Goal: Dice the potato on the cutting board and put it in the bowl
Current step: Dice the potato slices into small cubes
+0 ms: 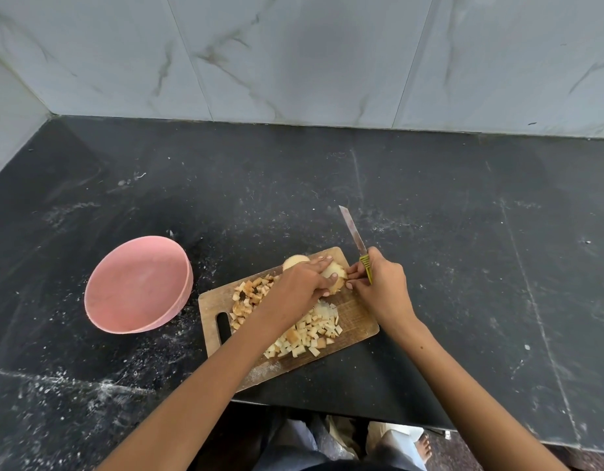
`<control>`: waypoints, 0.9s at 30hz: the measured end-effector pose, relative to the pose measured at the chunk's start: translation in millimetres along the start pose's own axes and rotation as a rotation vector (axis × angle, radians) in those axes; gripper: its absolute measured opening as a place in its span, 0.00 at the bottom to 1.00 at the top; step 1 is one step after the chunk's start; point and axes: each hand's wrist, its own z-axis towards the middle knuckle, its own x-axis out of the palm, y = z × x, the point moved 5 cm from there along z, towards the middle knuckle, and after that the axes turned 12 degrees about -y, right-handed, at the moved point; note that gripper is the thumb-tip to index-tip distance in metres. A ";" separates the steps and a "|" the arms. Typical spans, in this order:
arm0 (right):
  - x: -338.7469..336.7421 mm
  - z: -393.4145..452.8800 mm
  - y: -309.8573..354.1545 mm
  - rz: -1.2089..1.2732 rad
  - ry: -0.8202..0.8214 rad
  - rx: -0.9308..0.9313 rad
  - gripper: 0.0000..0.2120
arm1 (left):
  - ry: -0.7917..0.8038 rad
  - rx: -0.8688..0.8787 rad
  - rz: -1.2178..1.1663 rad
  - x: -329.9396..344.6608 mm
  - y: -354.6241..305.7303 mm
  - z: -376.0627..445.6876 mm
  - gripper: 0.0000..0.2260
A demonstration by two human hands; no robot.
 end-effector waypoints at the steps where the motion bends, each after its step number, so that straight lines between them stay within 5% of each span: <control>1: -0.5 -0.4 0.5 0.004 -0.013 0.001 0.22 | -0.012 -0.014 0.008 1.4 -1.3 -1.9 0.13; 17: 2.2 -9.5 3.2 0.145 -0.058 0.117 0.22 | -0.026 -0.092 0.016 -2.6 -7.8 -1.0 0.14; 24: -1.4 -11.6 4.7 0.170 -0.072 0.109 0.22 | -0.197 -0.147 0.277 -19.9 0.8 -13.3 0.17; 27: -0.3 -10.8 5.5 0.157 -0.058 0.098 0.21 | -0.187 -0.168 0.322 -21.6 2.0 -16.5 0.11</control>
